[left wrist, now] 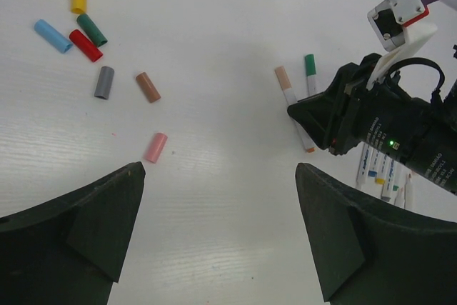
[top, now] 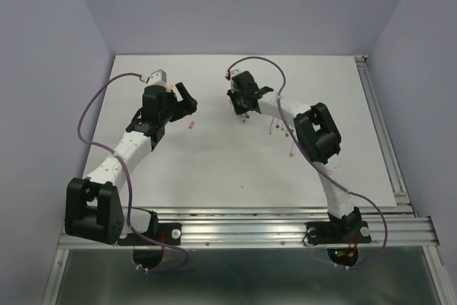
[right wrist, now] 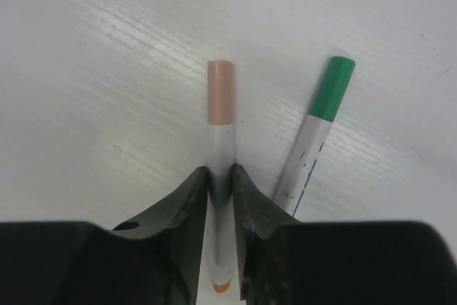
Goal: Open the pen caps
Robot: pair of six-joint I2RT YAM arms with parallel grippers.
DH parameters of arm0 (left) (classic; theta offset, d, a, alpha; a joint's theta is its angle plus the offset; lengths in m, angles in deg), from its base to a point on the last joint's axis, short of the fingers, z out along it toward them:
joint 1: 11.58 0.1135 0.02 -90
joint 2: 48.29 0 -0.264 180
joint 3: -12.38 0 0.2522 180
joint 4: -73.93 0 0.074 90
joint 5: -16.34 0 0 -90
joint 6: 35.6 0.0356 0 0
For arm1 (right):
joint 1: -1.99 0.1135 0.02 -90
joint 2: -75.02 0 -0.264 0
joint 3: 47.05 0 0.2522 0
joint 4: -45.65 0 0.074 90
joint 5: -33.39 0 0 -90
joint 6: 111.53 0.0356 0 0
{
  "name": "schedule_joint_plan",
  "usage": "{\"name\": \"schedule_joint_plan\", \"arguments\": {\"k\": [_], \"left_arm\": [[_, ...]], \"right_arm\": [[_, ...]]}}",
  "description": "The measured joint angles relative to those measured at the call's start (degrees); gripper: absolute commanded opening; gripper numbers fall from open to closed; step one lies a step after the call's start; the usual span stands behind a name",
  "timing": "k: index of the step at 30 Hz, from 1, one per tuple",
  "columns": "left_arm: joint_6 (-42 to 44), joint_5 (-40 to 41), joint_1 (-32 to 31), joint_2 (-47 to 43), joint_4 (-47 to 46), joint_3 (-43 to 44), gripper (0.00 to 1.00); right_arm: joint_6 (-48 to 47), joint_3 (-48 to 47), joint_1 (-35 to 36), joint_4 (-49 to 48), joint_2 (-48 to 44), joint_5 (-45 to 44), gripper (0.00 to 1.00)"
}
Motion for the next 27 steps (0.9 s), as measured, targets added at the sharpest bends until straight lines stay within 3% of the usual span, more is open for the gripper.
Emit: {"name": "schedule_joint_plan", "arguments": {"k": [4,13,19,23,27], "left_arm": [[0.0,0.0,0.0,0.1,0.0,0.0,0.99],[-3.0,-5.2,0.0,0.8,-1.3,-0.9,0.99],[-7.9,-9.2,-3.4,0.7,-4.0,-4.0,0.99],[-10.7,-12.2,-7.9,0.7,-6.4,-4.1,0.99],[-12.9,-13.2,-11.7,0.7,-9.1,-4.1,0.92]], "right_arm": [[1.7,6.9,2.1,-3.4,-3.8,-4.4,0.06],[10.1,29.1,9.7,-9.3,-18.8,-7.8,0.01],[17.8,49.4,11.6,-22.3,-39.4,-0.1,0.01],[20.8,52.5,11.4,-28.7,-46.3,4.3,0.01],[22.6,54.3,11.4,-32.9,-49.3,6.6,0.01]]}}
